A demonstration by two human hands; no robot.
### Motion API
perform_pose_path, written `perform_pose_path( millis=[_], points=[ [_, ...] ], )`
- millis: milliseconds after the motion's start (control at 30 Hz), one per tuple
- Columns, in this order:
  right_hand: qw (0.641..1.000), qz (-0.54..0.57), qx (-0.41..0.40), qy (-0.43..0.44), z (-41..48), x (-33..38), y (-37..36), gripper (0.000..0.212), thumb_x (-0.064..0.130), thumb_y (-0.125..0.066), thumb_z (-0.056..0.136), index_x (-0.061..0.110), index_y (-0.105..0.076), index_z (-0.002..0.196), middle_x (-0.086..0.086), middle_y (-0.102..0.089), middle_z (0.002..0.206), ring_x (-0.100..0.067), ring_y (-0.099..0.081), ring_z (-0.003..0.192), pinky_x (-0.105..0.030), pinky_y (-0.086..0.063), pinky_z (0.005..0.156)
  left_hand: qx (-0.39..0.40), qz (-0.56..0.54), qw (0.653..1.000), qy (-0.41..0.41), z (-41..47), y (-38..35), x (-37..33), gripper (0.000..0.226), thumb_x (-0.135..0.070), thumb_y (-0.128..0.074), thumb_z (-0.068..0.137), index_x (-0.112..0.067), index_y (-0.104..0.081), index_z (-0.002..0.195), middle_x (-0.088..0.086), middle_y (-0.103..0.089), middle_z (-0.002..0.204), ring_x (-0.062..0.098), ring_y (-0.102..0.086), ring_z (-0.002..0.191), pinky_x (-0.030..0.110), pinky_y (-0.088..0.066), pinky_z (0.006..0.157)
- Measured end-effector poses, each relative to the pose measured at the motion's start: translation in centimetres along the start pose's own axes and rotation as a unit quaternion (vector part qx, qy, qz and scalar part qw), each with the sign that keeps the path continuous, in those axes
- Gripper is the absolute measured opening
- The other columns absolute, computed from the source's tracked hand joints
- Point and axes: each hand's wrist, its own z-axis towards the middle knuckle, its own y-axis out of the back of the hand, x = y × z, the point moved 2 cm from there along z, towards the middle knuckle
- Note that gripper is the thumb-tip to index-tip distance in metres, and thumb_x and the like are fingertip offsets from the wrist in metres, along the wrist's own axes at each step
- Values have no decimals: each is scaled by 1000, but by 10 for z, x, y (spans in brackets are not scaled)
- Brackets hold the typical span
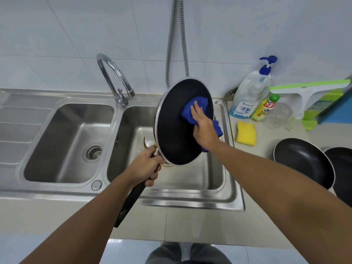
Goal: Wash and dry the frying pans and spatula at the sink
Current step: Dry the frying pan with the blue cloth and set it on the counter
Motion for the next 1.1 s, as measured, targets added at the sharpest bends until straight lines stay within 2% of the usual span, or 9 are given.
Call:
perform_pose_path(
  millis=[67,233,333,400,533,600,700,833,1100],
  points=[
    [998,64,-1,14,-16,26,-11,80,-27,-44,82,1,-30,156,-16,-16,167,-36,-13,154,-24,-10,124,-12,9,1000,-3,3,-3,-1,11,-6,-49,97,-15,-51,103,10,-43,73,15,-34,45,23,-26,42],
    [981,99,108,129,-66,55,-38,81,-25,-48,80,6,-38,154,-10,-24,166,-26,-16,156,-28,-16,125,-39,-24,999,-15,9,-5,-7,10,-5,-49,95,-7,-47,105,9,-46,71,15,-35,44,22,-28,41],
    [992,61,100,40,-75,22,-41,71,-16,-56,83,8,-48,149,-8,-36,161,-23,-34,150,-26,-30,121,-48,-30,998,-29,6,-3,-7,20,-4,-48,96,-3,-45,116,8,-46,69,16,-36,44,23,-29,40],
    [997,9,77,-26,-65,4,-37,66,-11,-56,85,6,-49,148,-14,-39,159,-30,-38,147,-38,-29,123,-36,-15,999,-32,2,-5,-8,18,-4,-47,96,-6,-46,114,8,-45,70,16,-35,45,23,-28,40],
    [993,-47,41,-101,-22,-17,-14,68,-16,-55,85,1,-43,150,-19,-33,161,-40,-37,145,-42,-27,122,-6,-3,1000,-25,0,-5,-10,14,-4,-47,95,-11,-47,107,10,-45,74,15,-36,46,23,-29,39],
    [996,-35,33,-76,1,-21,1,69,-20,-52,82,0,-44,148,-19,-33,161,-38,-31,149,-43,-23,124,0,-15,1000,-21,-2,-2,-8,19,-4,-48,95,-10,-48,114,10,-47,73,15,-36,46,24,-30,39],
    [998,-21,21,-52,18,-12,15,66,-19,-47,84,1,-47,147,-17,-36,160,-34,-29,150,-30,-16,123,4,-43,999,-29,-3,-1,-7,23,-4,-48,96,-9,-48,118,8,-48,70,15,-37,46,23,-30,39],
    [997,23,11,-66,-4,19,2,59,-14,-47,87,-1,-50,145,-20,-45,154,-31,-39,146,-29,-21,123,-5,-94,995,-29,0,-9,-7,14,-3,-49,95,-12,-47,106,7,-47,68,15,-36,45,22,-28,39],
    [981,101,122,109,-51,63,-15,60,-26,-53,74,-1,-67,127,-13,-68,130,-17,-59,127,-23,-40,113,-52,-138,989,-33,10,2,-11,15,-2,-48,97,-14,-45,104,6,-45,65,13,-34,42,19,-26,36]
  ],
)
